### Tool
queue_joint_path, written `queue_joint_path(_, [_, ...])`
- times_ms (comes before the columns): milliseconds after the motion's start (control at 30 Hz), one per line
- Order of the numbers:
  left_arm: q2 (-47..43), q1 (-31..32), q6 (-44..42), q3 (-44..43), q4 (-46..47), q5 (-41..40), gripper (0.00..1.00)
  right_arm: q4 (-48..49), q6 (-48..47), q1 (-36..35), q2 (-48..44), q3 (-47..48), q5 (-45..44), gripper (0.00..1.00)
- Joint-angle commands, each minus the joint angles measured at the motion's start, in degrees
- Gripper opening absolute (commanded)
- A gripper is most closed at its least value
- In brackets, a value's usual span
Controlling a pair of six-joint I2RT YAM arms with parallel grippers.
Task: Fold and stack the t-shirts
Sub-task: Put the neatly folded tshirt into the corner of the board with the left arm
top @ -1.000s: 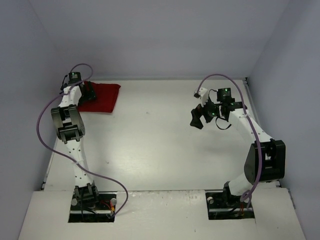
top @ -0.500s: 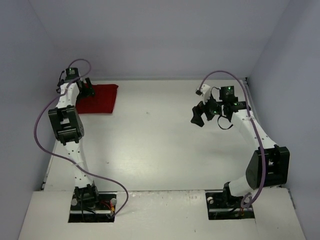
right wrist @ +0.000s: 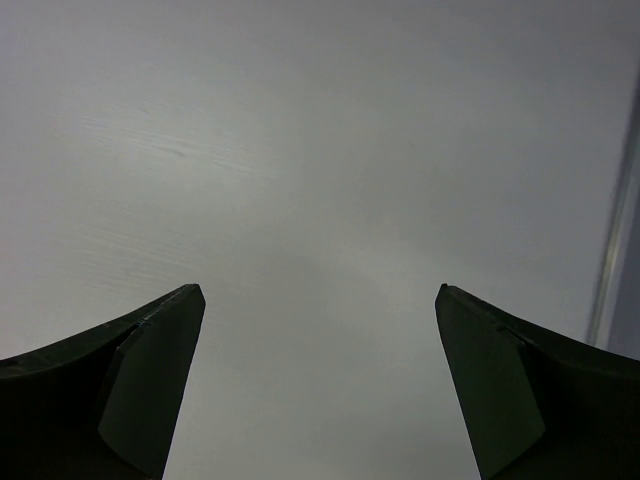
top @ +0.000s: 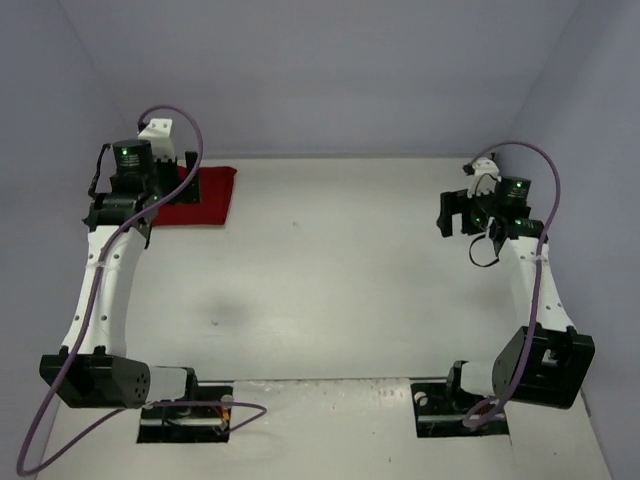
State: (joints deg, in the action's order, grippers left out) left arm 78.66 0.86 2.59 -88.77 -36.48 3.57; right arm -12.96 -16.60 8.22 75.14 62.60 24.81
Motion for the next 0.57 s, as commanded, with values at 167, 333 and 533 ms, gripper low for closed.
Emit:
queue_joint_path(167, [-13.7, 2.6, 1.6, 30.6, 4.9, -3.0, 0.91, 10.2, 1.4, 6.4, -16.9, -21.4, -7.8, 1.0])
queue_joint_path(333, [-18.0, 3.1, -0.2, 34.2, 5.9, -5.7, 0.91, 11.0, 2.9, 7.0, -18.4, -21.3, -7.2, 1.0])
queue_joint_path(533, [-18.8, 3.0, 0.0, 34.6, 6.2, -5.0, 0.91, 10.9, 3.1, 7.1, -20.9, -21.6, -6.6, 1.0])
